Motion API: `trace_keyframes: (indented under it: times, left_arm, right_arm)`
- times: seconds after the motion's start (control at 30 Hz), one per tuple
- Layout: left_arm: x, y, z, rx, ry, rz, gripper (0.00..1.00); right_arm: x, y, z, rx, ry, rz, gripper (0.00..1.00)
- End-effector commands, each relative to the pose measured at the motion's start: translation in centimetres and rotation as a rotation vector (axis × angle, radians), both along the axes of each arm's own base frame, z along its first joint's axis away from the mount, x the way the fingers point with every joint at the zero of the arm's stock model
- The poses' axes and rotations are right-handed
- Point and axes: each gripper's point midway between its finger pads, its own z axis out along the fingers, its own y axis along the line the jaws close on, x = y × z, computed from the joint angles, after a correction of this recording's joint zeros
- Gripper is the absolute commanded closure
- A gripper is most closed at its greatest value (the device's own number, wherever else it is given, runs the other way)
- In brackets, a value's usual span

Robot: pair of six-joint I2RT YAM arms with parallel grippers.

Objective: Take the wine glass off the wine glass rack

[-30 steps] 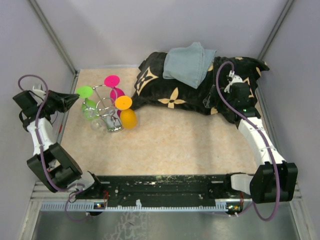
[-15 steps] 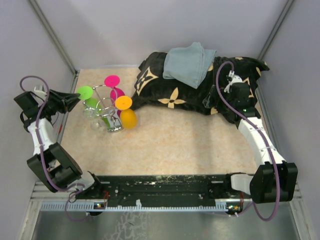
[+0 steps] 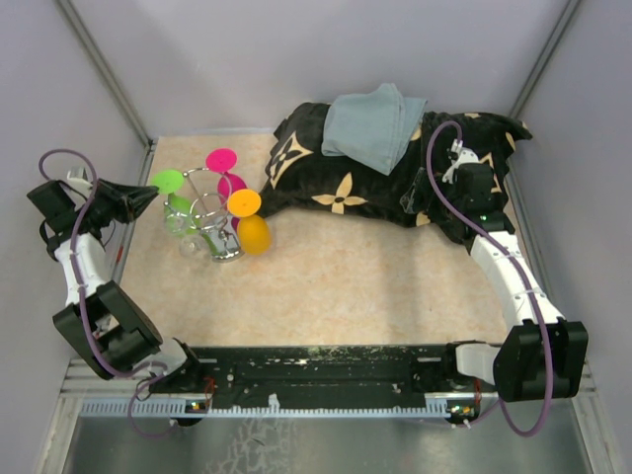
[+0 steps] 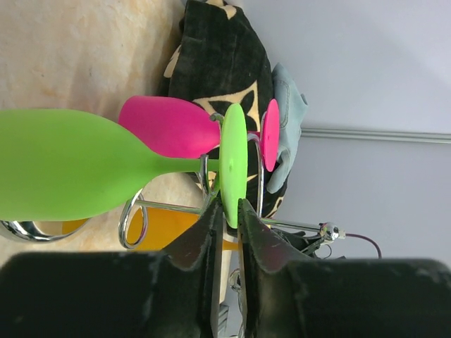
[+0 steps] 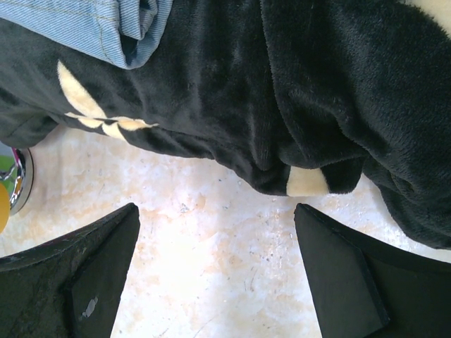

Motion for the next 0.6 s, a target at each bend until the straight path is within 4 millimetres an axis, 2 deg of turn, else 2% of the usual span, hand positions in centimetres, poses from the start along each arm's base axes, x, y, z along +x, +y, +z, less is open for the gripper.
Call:
trace_keyframes:
  times: [0.0, 0.1, 0.2, 0.33, 0.57]
  left_arm:
    - [-0.1, 0.07, 0.58, 0.006, -0.026, -0.013, 0.84]
    - [-0.12, 0.11, 0.57, 0.006, -0.025, -0.012, 0.89]
    - [-0.11, 0.14, 0.36, 0.002, -0.021, -0.011, 0.89]
    - [0.02, 0.17, 0.15, -0.008, -0.018, -0.011, 0.83]
    - [0.45, 0.41, 0.35, -0.021, -0.026, -0.009, 0.81]
  right_arm:
    - [0.65, 0.06, 1.96, 0.016, -0.081, 0.0, 0.09]
    - [0.73, 0.05, 1.91, 0.017, -0.079, -0.002, 0.09]
    - [0.74, 0.08, 1.77, 0.017, -0.076, 0.0, 0.09]
    - [0.81, 0.14, 1.75, 0.018, -0.075, 0.002, 0.09]
    - [1.0, 0.33, 1.85, 0.028, -0.076, 0.008, 0.09]
